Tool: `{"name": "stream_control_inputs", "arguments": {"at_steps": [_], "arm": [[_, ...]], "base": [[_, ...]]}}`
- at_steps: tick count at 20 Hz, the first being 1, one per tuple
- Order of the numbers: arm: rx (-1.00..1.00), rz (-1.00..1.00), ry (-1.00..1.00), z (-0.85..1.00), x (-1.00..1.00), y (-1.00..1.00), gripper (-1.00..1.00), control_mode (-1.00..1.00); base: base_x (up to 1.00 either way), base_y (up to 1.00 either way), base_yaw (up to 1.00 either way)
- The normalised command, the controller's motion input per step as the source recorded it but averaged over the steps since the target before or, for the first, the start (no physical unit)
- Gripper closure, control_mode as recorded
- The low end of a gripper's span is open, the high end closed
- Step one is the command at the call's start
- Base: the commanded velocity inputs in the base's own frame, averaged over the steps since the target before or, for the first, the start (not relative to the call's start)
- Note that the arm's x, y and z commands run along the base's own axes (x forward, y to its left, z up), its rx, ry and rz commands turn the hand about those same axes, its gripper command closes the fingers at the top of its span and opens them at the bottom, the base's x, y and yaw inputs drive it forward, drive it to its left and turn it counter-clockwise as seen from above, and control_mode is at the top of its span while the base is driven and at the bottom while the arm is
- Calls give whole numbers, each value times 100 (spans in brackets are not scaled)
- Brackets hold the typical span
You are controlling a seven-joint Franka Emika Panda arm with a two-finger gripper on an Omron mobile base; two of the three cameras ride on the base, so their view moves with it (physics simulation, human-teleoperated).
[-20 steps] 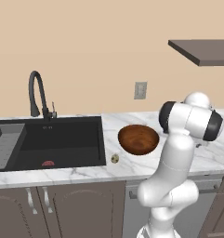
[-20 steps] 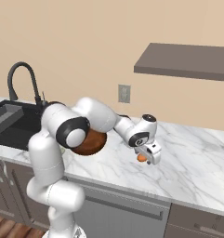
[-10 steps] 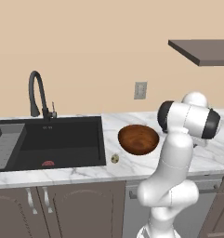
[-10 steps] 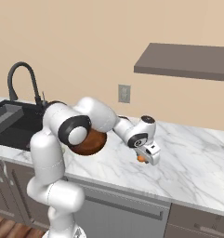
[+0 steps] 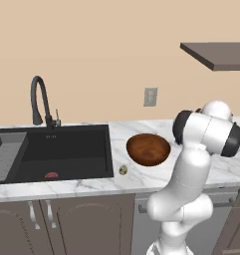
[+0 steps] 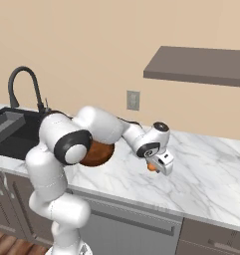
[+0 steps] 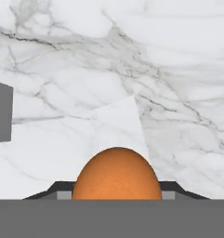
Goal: Gather the eggs and milk located in the vicinity of the sink area and place them right next to the bowl.
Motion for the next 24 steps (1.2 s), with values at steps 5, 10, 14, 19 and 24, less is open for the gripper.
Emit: {"name": "stream_control_inputs", "arguments": {"at_steps": [5, 10, 14, 19, 24], "arm": [[-1, 23, -7, 25, -27, 46, 100, -100], [-5, 27, -1, 2, -11, 66, 100, -100], [-4, 24, -12, 9, -35, 49, 100, -100], [-2, 23, -13, 11, -45, 35, 100, -100], [-1, 24, -9, 15, -24, 45, 100, -100]], "base": [[0, 0, 0], [0, 0, 0], [0, 0, 0], [0, 0, 0], [0, 0, 0]]}}
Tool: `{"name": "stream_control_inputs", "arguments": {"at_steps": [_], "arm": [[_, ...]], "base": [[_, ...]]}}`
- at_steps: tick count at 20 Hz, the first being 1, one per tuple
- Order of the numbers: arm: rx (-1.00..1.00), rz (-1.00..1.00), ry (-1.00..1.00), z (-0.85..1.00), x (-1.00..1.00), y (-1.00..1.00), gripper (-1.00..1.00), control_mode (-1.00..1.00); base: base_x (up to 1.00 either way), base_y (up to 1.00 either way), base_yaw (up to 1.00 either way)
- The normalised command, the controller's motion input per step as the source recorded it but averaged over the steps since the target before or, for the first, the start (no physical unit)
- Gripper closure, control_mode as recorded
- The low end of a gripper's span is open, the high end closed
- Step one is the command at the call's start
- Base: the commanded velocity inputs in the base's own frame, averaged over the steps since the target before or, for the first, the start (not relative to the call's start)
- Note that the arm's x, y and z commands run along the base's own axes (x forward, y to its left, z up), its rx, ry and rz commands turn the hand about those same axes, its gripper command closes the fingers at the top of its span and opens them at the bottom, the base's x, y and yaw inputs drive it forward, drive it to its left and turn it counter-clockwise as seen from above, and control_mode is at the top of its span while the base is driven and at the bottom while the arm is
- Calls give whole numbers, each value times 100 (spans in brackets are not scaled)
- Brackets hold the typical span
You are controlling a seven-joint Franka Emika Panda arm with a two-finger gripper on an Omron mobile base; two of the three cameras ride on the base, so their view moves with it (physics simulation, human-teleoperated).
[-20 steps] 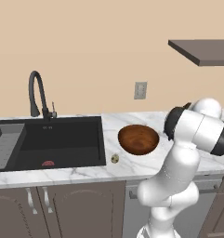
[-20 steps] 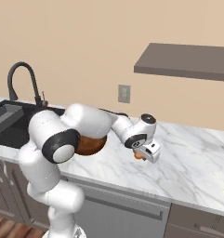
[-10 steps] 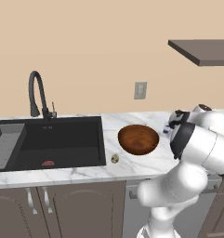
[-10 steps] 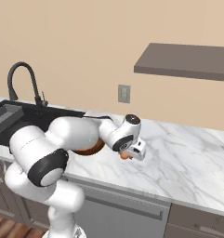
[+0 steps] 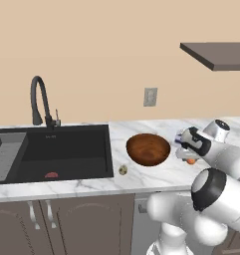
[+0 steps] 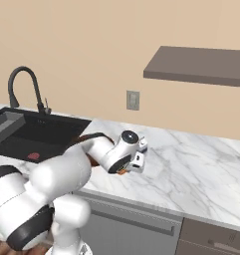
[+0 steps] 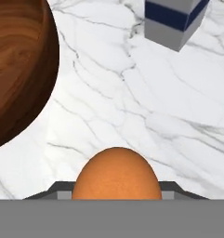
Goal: Gather the eggs and milk located in the vicinity of the sink area and place them right next to the bowl.
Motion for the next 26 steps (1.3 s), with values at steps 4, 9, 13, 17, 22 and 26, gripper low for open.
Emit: {"name": "stream_control_inputs", "arguments": {"at_steps": [4, 9, 13, 17, 22, 26], "arm": [[0, 24, -2, 24, 0, 47, 100, -100], [-4, 16, 0, 6, 0, 50, 100, -100], [-5, 8, 0, 0, -3, 42, 100, -100], [0, 0, 0, 0, -10, 42, 100, -100], [0, -1, 0, -1, -14, 44, 100, -100], [0, -3, 1, -9, -10, 41, 100, -100]], "base": [[0, 0, 0], [0, 0, 0], [0, 0, 0], [0, 0, 0], [0, 0, 0], [0, 0, 0]]}}
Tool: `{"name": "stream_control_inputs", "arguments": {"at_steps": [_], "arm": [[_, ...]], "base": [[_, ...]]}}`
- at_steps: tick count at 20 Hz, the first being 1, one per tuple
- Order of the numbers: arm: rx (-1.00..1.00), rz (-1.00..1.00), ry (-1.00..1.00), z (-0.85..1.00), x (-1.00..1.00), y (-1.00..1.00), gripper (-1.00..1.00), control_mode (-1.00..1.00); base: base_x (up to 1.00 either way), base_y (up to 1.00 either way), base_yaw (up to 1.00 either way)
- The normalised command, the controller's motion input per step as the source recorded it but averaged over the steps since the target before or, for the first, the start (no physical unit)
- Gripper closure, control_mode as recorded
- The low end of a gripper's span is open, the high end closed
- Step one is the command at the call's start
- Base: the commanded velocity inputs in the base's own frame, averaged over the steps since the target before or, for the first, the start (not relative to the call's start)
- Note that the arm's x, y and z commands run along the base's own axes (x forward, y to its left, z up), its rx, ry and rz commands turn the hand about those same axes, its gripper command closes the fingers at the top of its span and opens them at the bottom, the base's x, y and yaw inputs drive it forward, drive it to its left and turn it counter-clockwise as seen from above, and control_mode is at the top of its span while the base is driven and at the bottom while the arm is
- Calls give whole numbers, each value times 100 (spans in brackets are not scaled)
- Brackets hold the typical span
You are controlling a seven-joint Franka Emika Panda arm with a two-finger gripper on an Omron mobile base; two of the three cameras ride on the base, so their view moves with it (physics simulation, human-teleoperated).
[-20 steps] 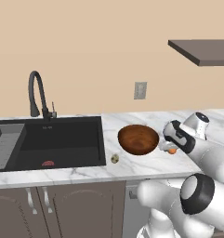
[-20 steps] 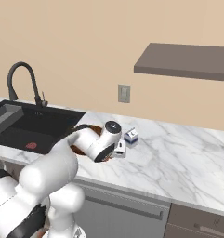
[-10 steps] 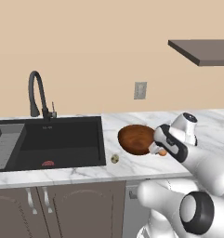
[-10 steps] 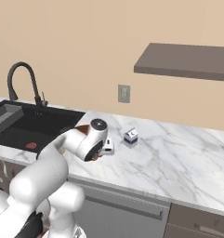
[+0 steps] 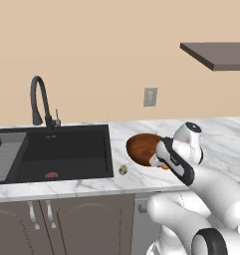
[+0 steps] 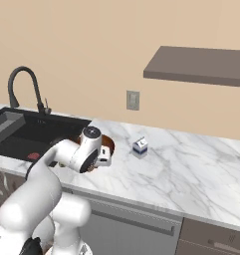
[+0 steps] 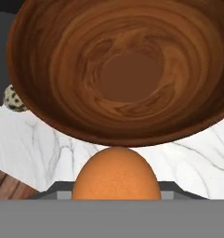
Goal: Gather the eggs and milk located in the vicinity of the sink area and place them right next to the bowl.
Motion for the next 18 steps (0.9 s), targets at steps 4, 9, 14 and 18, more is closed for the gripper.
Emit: {"name": "stream_control_inputs", "arguments": {"at_steps": [4, 9, 14, 18], "arm": [[0, -2, 0, -10, -1, 43, 100, -100], [0, -2, 0, -18, 0, 44, 100, -100], [-1, -5, 0, -30, 0, 36, 100, -100], [0, -11, 0, -33, 0, 25, 100, -100]], "base": [[0, 0, 0], [0, 0, 0], [0, 0, 0], [0, 0, 0]]}}
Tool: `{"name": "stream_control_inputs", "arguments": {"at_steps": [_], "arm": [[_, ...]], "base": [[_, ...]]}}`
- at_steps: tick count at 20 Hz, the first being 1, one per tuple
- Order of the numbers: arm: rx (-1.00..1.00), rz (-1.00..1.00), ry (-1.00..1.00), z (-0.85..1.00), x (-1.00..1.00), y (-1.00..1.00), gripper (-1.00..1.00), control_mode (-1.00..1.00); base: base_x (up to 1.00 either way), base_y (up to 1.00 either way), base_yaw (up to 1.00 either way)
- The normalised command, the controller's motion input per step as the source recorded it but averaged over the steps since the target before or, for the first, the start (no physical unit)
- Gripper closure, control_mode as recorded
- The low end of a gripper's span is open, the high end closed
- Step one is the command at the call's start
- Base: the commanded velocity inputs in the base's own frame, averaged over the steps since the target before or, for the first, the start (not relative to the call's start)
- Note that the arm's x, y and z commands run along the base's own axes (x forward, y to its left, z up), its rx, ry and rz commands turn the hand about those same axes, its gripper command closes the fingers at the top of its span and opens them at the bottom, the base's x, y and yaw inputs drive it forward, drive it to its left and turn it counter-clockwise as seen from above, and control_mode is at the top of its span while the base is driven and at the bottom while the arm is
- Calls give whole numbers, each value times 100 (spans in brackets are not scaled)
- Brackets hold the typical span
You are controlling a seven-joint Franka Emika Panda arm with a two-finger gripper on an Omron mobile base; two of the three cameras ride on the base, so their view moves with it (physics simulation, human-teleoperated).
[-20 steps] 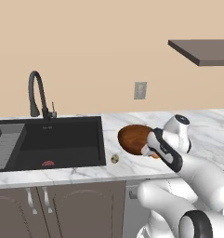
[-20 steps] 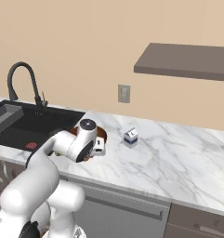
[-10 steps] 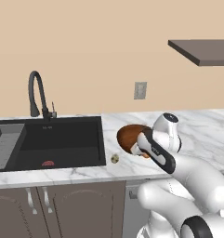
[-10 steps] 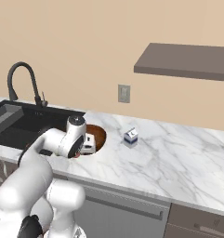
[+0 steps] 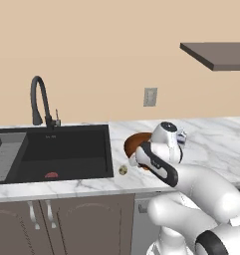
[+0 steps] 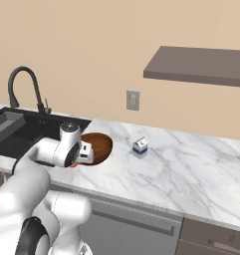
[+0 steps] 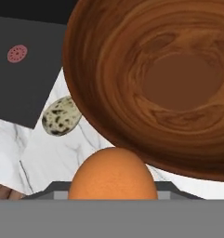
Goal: Gather the eggs and milk located in the vicinity of the sink area and place them right next to the bowl.
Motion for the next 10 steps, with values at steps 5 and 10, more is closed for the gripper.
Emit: {"name": "stream_control_inputs", "arguments": {"at_steps": [5, 10], "arm": [[0, -19, 0, -35, -18, 5, 100, -100], [0, -25, 0, -30, -64, -1, 100, -100]], "base": [[0, 0, 0], [0, 0, 0]]}}
